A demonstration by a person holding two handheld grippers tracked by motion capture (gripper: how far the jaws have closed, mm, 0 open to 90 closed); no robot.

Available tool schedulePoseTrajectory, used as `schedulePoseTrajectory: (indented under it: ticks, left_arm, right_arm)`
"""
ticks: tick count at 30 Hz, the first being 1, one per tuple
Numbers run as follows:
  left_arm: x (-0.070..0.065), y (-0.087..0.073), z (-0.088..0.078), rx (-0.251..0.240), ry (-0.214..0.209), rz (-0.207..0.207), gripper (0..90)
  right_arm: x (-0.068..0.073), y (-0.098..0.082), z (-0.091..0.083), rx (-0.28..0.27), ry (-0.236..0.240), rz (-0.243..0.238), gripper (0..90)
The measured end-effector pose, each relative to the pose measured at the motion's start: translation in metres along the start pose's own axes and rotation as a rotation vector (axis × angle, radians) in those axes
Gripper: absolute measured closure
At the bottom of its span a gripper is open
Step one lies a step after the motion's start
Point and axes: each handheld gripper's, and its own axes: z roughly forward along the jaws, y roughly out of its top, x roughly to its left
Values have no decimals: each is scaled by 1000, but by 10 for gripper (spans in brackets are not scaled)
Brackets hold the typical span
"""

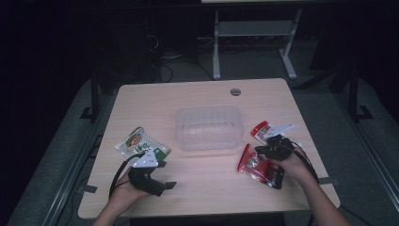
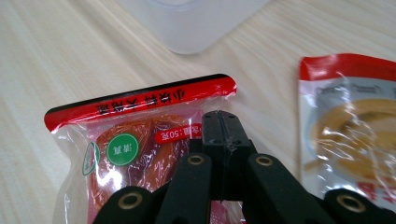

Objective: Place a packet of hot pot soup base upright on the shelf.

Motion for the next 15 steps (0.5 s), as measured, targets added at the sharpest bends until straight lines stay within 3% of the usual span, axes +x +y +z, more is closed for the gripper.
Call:
schedulePoseTrajectory:
  ticks: [10, 15]
  left_arm:
    - [0, 0, 1, 4, -7, 0, 133]
    - [0, 0, 2, 11, -9, -2, 133]
  right_arm:
    - [21, 8, 6, 4, 77, -59, 900]
    - [36, 11, 12, 13, 139, -100, 900]
